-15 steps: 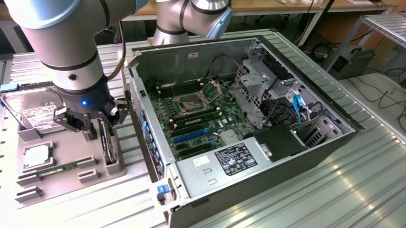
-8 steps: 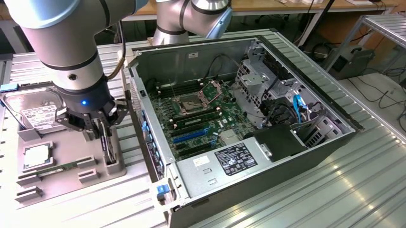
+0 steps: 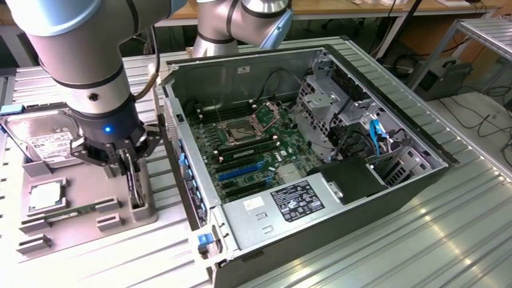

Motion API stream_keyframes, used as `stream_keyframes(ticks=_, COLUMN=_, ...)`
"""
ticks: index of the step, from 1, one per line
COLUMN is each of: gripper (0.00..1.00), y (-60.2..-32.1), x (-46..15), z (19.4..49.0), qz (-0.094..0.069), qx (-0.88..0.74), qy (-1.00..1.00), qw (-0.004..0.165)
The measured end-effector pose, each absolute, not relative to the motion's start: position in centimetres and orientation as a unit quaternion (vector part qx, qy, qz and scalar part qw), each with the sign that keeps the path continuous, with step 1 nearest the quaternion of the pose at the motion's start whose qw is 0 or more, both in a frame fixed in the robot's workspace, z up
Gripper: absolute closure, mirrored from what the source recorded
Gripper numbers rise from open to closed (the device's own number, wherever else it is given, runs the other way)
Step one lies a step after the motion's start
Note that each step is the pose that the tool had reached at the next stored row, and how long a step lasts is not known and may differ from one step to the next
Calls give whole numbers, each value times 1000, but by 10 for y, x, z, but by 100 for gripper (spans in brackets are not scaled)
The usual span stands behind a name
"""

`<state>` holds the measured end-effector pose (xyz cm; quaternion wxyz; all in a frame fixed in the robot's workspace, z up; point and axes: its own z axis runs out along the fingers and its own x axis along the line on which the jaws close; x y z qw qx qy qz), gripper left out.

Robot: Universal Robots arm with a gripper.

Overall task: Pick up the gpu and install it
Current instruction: 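Pick up the gpu and move the gpu toward the slot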

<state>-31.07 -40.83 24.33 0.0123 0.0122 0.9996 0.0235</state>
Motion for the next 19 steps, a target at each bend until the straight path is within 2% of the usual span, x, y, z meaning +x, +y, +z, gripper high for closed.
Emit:
stream_keyframes(ticks=12, gripper=74, y=-408, x=-311, z=245, qz=24, qx=-7, qy=1000, qw=12)
stream_keyframes(ticks=19, gripper=74, y=-408, x=-311, z=261, qz=24, qx=-7, qy=1000, qw=12)
